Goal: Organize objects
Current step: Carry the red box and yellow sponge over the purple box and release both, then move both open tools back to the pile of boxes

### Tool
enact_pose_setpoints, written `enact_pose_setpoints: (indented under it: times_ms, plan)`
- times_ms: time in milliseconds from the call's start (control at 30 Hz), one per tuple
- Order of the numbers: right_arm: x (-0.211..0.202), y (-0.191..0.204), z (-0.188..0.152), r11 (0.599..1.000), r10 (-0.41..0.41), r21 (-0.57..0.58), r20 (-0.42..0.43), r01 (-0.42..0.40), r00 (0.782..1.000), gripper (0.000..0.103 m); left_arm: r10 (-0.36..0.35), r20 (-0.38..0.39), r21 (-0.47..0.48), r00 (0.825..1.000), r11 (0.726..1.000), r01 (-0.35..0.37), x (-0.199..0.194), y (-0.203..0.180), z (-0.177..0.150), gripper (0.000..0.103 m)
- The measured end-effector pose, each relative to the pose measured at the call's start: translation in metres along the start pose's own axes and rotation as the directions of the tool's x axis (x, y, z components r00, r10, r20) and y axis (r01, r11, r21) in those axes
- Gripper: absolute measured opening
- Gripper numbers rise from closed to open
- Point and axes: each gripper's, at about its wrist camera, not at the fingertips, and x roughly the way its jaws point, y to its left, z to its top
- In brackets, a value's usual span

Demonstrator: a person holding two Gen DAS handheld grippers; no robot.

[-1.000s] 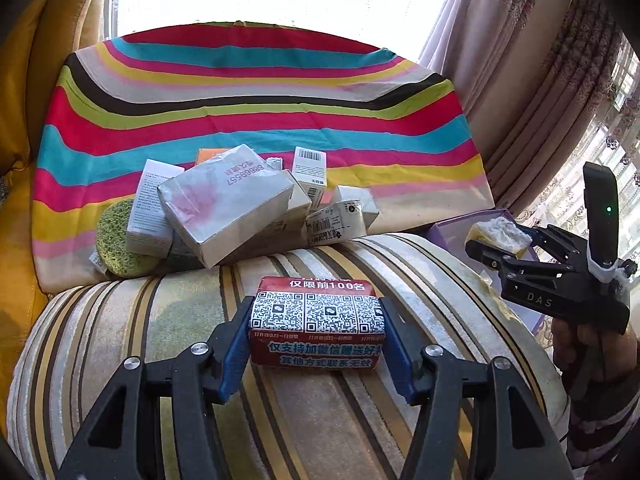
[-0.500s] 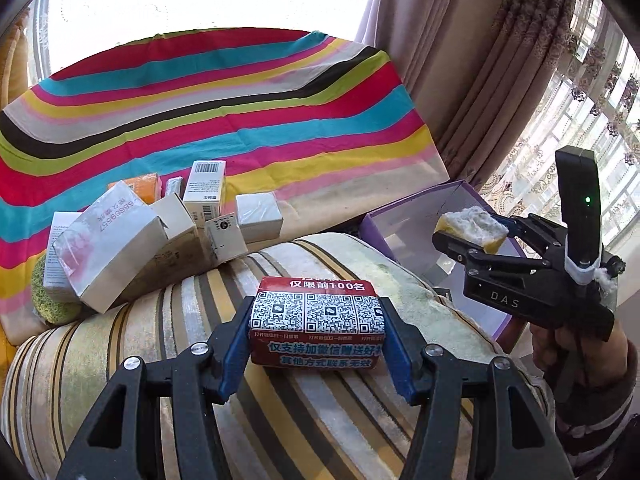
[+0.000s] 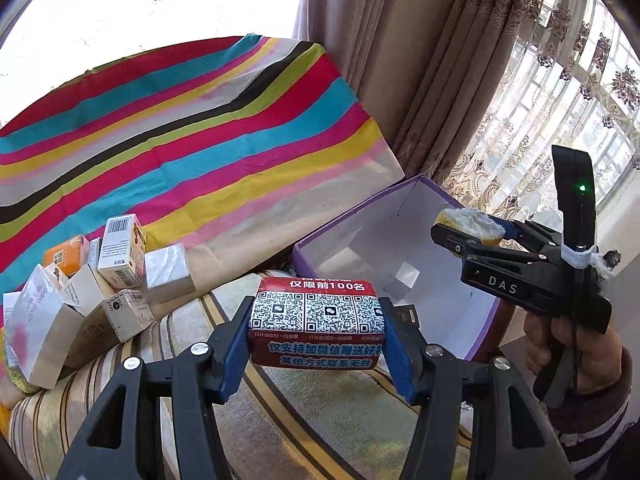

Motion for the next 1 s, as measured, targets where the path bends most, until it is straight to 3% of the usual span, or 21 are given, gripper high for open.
enact_pose_setpoints:
  times_ms: [400, 533, 600, 833, 1000]
  plan:
    - [0.001, -0.047, 0.007, 0.994, -0.028, 0.106, 0.005, 0.028, 1.000, 0.071, -0.068, -0.001, 0.047, 0.998, 0.997, 0.068, 0.030, -0.036, 0.031, 0.061]
    - [0.002, -0.043, 0.013, 0.994, -0.024, 0.106, 0.013, 0.022, 1.000, 0.074, -0.072, 0.023, 0.045, 0.997, 0.996, 0.071, 0.031, -0.039, 0.039, 0.077]
    - [0.003, -0.040, 0.015, 0.995, -0.033, 0.096, 0.017, 0.032, 0.999, 0.075, -0.073, 0.032, 0.040, 0.997, 0.997, 0.072, 0.029, -0.037, 0.040, 0.079]
    - [-0.002, -0.038, 0.017, 0.995, 0.014, 0.101, 0.041, -0.018, 0.999, 0.086, 0.003, 0.125, -0.028, 0.992, 1.000, 0.000, 0.008, -0.019, 0.037, 0.080]
    - [-0.007, -0.033, 0.019, 0.996, 0.018, 0.089, 0.049, -0.023, 0.999, 0.088, 0.027, 0.184, 0.001, 0.983, 1.000, -0.028, -0.012, -0.006, 0.027, 0.080]
